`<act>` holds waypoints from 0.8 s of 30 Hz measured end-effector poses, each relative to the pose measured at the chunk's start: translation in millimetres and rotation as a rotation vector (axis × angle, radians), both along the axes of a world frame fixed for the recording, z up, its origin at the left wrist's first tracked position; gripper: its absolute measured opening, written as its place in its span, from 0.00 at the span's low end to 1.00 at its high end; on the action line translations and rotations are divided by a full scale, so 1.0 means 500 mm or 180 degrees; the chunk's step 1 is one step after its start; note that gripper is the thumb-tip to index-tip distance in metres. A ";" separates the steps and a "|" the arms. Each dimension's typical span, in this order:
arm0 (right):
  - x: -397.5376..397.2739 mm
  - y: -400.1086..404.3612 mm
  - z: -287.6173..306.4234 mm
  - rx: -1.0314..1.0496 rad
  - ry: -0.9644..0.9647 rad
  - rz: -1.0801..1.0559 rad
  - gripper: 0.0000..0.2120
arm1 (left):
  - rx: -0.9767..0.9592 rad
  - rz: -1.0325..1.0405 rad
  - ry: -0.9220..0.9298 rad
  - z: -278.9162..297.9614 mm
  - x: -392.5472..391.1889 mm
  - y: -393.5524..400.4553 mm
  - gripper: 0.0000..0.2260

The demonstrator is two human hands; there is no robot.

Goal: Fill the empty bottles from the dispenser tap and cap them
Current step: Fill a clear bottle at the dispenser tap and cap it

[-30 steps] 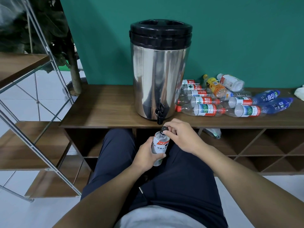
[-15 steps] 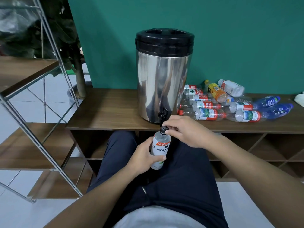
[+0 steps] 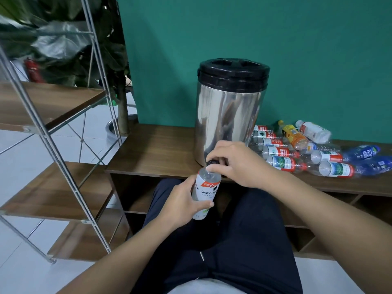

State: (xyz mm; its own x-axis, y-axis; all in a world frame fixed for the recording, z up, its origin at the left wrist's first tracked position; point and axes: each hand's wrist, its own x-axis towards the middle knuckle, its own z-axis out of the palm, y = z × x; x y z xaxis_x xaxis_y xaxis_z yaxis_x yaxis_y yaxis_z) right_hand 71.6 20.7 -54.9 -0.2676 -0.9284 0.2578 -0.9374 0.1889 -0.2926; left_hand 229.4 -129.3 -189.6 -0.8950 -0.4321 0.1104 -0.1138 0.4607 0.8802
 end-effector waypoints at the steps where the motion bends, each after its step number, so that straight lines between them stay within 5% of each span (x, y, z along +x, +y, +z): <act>1: -0.001 -0.014 0.012 0.0005 0.0058 -0.0055 0.14 | -0.0019 0.0025 0.0010 0.007 0.003 -0.008 0.29; 4: 0.004 -0.057 0.037 0.0062 0.0361 -0.0247 0.25 | -0.0063 0.0108 0.0031 0.026 0.010 -0.031 0.28; 8: 0.025 -0.091 0.067 0.0269 0.0573 -0.0251 0.28 | -0.0076 0.0232 0.0029 0.042 0.022 -0.062 0.28; 13: 0.019 -0.119 0.083 0.0656 0.0495 0.0510 0.21 | 0.0016 0.0399 0.0198 0.052 0.036 -0.103 0.25; 18: 0.024 -0.184 0.103 0.0892 0.0895 0.0411 0.12 | -0.0009 0.0574 0.0308 0.058 0.036 -0.140 0.24; 24: 0.029 -0.252 0.128 0.0561 0.1387 0.0124 0.32 | -0.0199 0.0719 0.0385 0.074 0.040 -0.187 0.29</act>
State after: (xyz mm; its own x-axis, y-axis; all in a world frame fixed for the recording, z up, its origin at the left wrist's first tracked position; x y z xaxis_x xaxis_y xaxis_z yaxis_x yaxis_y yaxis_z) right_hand 86.1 -105.4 9.0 -0.1336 -0.9753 0.1759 -0.9731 0.1628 0.1632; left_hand 249.4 -222.7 -152.5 -0.7554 -0.6084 0.2435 -0.1157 0.4895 0.8643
